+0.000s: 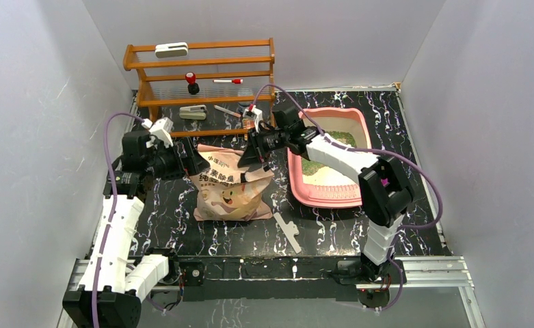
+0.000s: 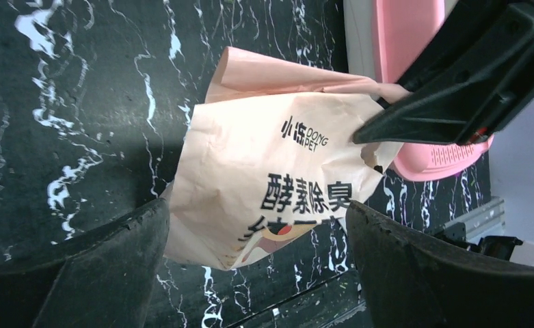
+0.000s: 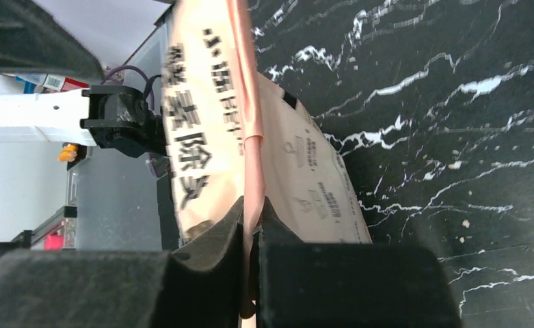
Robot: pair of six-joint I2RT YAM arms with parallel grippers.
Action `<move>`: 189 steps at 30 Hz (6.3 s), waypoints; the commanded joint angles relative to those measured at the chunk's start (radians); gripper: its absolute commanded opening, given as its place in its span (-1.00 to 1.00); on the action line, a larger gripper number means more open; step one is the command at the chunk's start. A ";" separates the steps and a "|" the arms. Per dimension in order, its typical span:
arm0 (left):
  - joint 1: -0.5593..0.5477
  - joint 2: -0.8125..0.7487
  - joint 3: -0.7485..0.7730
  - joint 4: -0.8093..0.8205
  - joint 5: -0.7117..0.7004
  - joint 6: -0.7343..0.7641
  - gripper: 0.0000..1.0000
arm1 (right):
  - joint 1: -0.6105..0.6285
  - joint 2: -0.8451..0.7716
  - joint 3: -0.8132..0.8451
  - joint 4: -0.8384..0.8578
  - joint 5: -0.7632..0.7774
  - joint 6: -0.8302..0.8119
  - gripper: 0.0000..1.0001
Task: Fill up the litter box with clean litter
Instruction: Open the cat litter bag at the center of the board.
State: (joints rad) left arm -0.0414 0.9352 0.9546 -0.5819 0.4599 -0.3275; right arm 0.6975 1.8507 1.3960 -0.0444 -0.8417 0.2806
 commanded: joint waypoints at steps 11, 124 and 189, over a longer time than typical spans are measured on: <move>-0.002 0.077 0.341 0.009 0.163 0.276 0.97 | 0.077 -0.205 0.003 0.064 0.160 -0.329 -1.00; -0.196 -0.032 0.166 -0.027 0.259 0.898 -1.00 | 0.033 -0.213 -0.104 -0.130 0.142 -0.031 0.40; -0.196 -0.064 0.133 0.084 0.229 0.862 -1.00 | 0.033 -0.448 -0.246 -0.171 -0.030 -1.122 0.22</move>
State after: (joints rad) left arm -0.2440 0.8959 1.0424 -0.5789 0.6361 0.5385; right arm 0.7177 1.3636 1.0645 -0.1356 -0.8577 -0.7277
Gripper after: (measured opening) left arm 0.028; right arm 0.628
